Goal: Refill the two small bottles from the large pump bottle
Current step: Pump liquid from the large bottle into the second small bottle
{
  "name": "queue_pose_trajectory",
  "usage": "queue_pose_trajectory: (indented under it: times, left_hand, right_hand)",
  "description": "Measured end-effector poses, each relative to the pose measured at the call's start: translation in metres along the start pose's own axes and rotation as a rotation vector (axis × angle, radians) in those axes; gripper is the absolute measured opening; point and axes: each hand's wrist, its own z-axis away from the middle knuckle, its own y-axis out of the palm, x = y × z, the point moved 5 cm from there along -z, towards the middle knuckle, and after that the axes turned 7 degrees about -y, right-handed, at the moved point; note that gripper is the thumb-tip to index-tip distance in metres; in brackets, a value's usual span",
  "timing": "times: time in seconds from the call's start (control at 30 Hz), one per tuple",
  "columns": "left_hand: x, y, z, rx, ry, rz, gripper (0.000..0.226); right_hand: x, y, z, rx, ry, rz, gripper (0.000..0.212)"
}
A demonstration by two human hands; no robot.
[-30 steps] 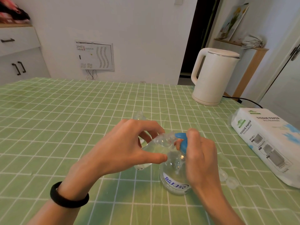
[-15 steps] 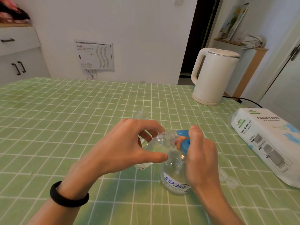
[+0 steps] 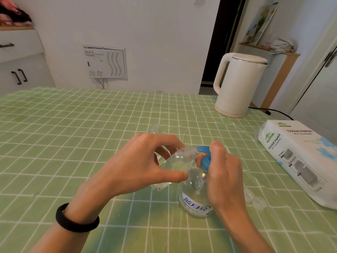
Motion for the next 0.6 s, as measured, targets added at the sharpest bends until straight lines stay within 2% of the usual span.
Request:
queue_pose_trajectory:
  times: [0.1,0.3,0.5,0.6]
  left_hand:
    - [-0.0002,0.0002,-0.0003,0.003,0.003,0.002,0.037]
    - [0.0008,-0.0008,-0.0001,-0.002,-0.006,0.009,0.035]
    - [0.0004,-0.0009,0.0003,0.003,-0.003,0.007,0.034]
    - [0.001,-0.001,-0.0001,0.002,0.0,0.008,0.036]
  right_hand:
    - [-0.0007,-0.0001,-0.0001,0.0,0.023,-0.005,0.05]
    - [0.0014,0.0014,0.0014,-0.001,-0.016,0.0,0.061]
    - [-0.001,-0.0003,0.0001,0.001,0.008,-0.011,0.051]
    - [-0.0002,0.0003,0.0006,-0.005,0.014,-0.017,0.056]
